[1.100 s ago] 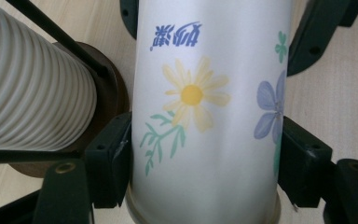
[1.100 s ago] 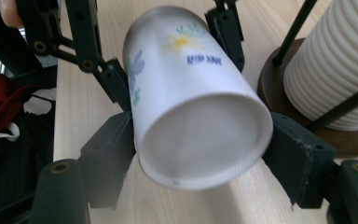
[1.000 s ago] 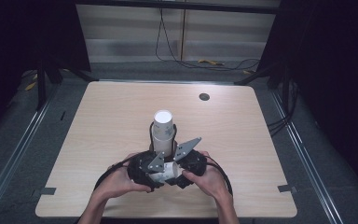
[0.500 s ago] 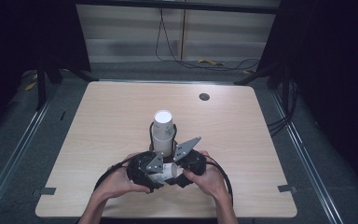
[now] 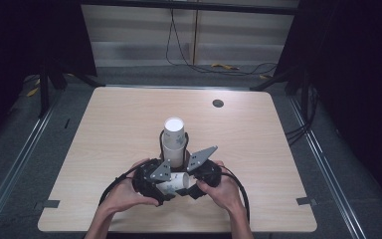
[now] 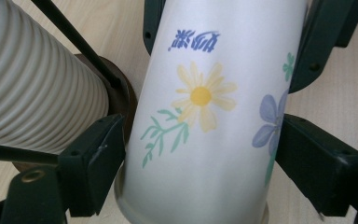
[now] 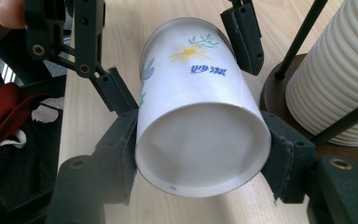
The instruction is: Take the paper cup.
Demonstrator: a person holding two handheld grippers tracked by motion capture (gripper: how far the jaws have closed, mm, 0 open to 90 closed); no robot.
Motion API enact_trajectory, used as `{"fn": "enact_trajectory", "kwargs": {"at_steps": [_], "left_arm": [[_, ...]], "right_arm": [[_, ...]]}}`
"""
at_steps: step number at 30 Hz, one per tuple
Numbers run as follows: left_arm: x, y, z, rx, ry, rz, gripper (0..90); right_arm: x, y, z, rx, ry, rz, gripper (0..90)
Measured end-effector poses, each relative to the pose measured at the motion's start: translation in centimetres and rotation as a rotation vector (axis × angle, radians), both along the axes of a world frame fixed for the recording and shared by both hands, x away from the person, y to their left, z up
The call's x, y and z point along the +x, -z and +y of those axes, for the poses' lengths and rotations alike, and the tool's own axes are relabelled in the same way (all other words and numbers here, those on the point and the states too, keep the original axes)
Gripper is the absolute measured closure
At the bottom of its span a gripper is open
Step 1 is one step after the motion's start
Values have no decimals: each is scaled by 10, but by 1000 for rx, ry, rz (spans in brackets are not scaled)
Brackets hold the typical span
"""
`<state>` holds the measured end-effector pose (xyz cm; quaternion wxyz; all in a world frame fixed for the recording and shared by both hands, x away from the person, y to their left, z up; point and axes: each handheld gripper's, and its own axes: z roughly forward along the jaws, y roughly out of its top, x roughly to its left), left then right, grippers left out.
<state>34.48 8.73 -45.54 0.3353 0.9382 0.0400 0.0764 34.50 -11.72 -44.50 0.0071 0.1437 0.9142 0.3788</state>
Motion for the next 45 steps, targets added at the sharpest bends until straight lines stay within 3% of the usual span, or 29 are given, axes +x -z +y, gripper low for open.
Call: {"fn": "enact_trajectory", "kwargs": {"at_steps": [3, 5, 12, 16, 17, 24, 27, 39, 41, 43, 45], "left_arm": [[0, 0, 3, -17, -10, -3, 168], [0, 0, 6, -71, -18, 6, 165], [-2, -2, 11, -100, -26, -10, 161], [-2, -4, 16, -143, -27, -8, 158], [-3, -4, 18, -172, -29, -4, 158], [-3, -5, 22, -222, -51, -1, 160], [-3, -5, 24, -265, -53, 6, 160], [-5, -8, 28, -305, -59, -3, 158], [-4, -9, 30, -345, -68, 16, 159], [-4, -10, 31, -352, -67, 13, 159], [-4, -11, 33, -387, -71, 14, 158]], "right_arm": [[0, 0, -2, 6, 9, -2, 361], [0, 0, -3, 18, 16, -3, 361], [0, 2, -6, 35, 27, -5, 361], [0, 2, -7, 45, 30, -6, 361], [0, 2, -8, 55, 33, -8, 360], [0, 3, -11, 83, 39, 2, 360], [0, 2, -12, 93, 40, 2, 360], [0, 4, -15, 135, 53, 9, 359], [-1, 3, -16, 148, 53, 7, 359], [-1, 3, -16, 160, 45, 7, 358], [-3, 2, -17, 168, 48, 1, 358]]}}
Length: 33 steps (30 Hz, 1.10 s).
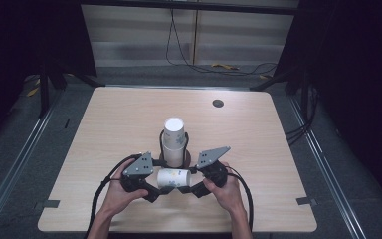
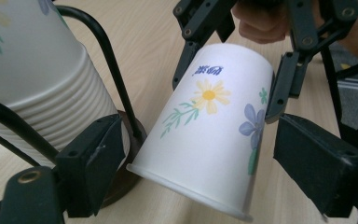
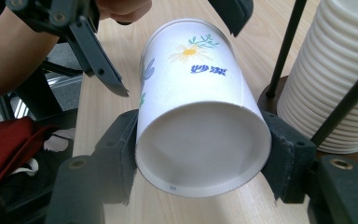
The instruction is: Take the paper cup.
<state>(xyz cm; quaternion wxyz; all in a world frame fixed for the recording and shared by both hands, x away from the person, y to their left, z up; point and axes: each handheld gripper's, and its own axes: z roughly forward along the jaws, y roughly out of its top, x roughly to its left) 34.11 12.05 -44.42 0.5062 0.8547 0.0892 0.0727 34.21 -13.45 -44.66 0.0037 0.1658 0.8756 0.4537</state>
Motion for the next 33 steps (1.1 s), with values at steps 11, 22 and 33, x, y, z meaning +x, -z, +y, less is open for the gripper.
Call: {"fn": "enact_trajectory", "kwargs": {"at_steps": [11, 22, 33], "left_arm": [[1, 3, 9, -92, -20, 19, 159], [-2, 11, 16, -160, -42, 33, 158], [-4, 17, 19, -217, -17, 58, 155]], "right_arm": [[0, 6, -9, 53, 23, 12, 359], [-4, 16, -20, 136, 58, 7, 358], [-7, 21, -24, 198, 57, -1, 358]]}}
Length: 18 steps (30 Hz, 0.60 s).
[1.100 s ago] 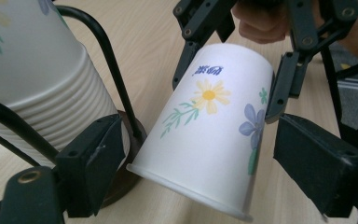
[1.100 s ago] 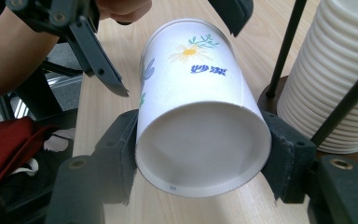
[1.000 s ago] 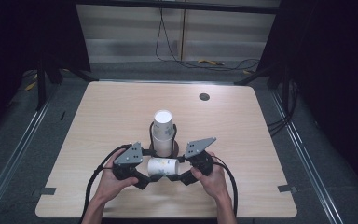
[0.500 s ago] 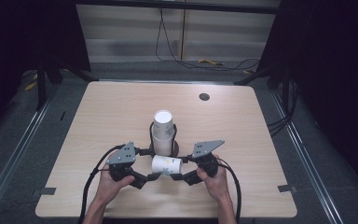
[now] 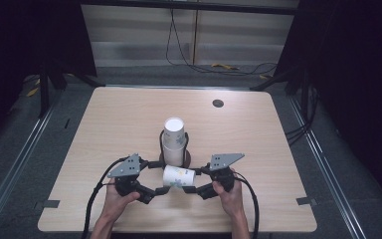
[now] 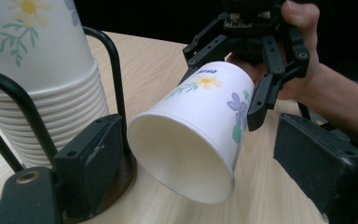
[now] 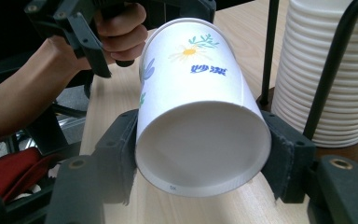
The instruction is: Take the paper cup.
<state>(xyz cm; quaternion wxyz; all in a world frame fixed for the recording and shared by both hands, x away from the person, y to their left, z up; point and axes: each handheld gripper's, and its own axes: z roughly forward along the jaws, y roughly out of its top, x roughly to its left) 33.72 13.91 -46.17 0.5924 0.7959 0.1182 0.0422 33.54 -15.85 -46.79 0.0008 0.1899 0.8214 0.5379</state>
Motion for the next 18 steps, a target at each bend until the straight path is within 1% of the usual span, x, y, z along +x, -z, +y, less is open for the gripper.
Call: {"fn": "enact_trajectory", "kwargs": {"at_steps": [2, 4, 5, 6, 7, 10, 11, 12, 13, 17, 18], "left_arm": [[0, 0, 0, 0, -5, 4, 155], [0, 1, 0, -9, -14, 1, 155], [-1, 2, 1, -9, -24, -4, 155], [-1, 2, 1, -9, -24, -4, 155], [-1, 3, 2, -4, -26, -5, 155], [-1, 5, 2, 5, -35, -4, 155], [-2, 7, 2, 3, -38, -3, 156], [-2, 7, 2, 3, -38, -3, 155], [-2, 9, 2, 10, -41, -4, 155], [-2, 11, -1, 11, -37, 10, 156], [-2, 12, -1, 12, -31, 8, 155]], "right_arm": [[-1, 0, 0, 7, -4, -1, 359], [-1, 1, 0, 16, -3, -6, 359], [-2, 2, -1, 31, -5, -8, 359], [-3, 3, -1, 37, -6, -9, 359], [-3, 3, -1, 44, -12, -11, 359], [-3, 4, 1, 45, -16, -13, 359], [-4, 5, 1, 59, -22, -14, 359], [-4, 5, 1, 59, -22, -14, 359], [-4, 6, 1, 74, -24, -15, 359], [-4, 8, 1, 91, -32, -14, 359], [-5, 9, 1, 96, -32, -10, 359]]}}
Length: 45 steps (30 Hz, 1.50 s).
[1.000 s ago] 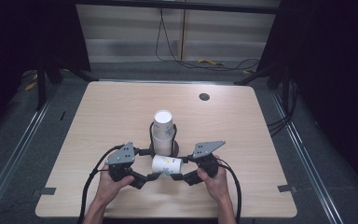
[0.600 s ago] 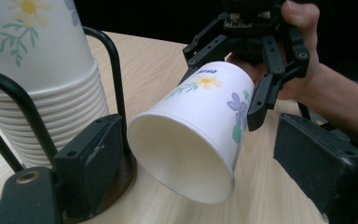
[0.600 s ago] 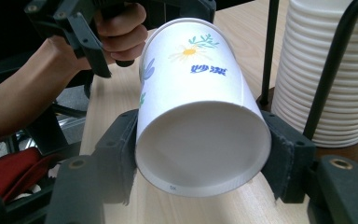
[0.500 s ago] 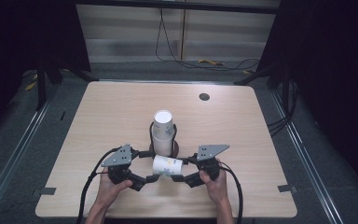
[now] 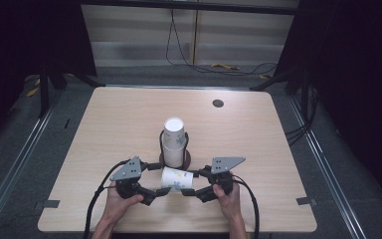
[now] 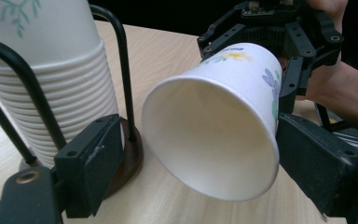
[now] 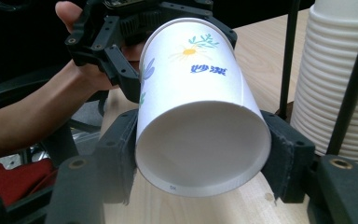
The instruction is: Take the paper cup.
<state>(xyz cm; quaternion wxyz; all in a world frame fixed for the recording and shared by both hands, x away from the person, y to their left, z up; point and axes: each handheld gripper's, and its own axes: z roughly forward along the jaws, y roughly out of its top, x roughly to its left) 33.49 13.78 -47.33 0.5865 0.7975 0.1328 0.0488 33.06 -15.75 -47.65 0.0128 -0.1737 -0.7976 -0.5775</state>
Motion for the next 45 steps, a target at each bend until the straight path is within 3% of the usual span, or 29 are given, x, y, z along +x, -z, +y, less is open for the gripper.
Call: {"fn": "enact_trajectory", "kwargs": {"at_steps": [13, 26, 45], "left_arm": [[-2, 3, -5, -8, 42, 10, 153], [-2, 4, -8, -13, 60, 13, 176], [-2, 1, -4, -44, 81, 24, 254]], "right_arm": [[0, 1, 0, 54, -39, -6, 361], [1, 1, 2, 56, -50, -3, 361], [1, 4, 6, -7, -43, -15, 294]]}}
